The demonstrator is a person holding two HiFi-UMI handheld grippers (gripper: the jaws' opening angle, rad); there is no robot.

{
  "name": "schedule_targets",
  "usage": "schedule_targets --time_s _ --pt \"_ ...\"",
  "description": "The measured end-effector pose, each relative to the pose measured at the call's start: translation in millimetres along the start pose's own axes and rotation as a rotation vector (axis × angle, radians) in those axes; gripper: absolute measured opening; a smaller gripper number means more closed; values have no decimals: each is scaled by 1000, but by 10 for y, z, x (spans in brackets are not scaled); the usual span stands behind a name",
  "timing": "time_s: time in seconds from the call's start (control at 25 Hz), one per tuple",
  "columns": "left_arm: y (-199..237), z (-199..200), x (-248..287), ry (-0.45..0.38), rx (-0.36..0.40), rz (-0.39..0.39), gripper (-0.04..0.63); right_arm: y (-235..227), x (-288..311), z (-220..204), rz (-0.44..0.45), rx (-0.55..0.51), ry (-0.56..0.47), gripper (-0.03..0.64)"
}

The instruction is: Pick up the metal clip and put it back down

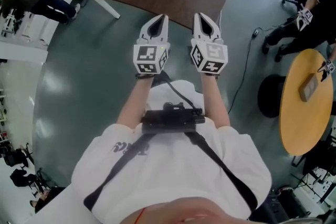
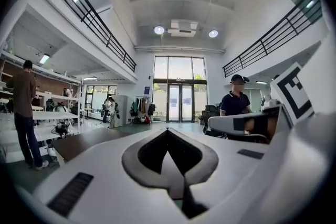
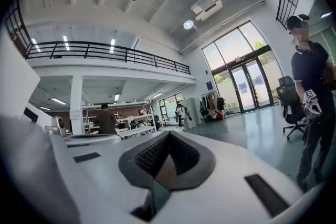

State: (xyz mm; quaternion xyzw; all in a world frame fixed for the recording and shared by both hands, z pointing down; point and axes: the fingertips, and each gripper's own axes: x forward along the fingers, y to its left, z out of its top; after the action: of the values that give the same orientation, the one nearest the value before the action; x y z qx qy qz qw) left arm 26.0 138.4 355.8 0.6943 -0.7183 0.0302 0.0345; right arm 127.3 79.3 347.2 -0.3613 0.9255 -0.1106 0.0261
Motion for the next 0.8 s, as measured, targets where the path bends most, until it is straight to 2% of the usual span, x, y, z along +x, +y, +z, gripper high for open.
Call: schedule_targets --time_s 0.12,0.28,0.4,0.8 --pt "90 12 210 0 -15 -18 5 -11 192 -24 1 -14 14 5" --pt "86 4 601 -6 -58 -131 5 -166 506 -64 -25 -35 21 5" --pt "173 12 881 -18 -54 -174 5 -345 813 -85 -55 -34 31 5" --pt "1258 272 1931 -59 -52 -180 5 -291 2176 10 -79 -66 45 5"
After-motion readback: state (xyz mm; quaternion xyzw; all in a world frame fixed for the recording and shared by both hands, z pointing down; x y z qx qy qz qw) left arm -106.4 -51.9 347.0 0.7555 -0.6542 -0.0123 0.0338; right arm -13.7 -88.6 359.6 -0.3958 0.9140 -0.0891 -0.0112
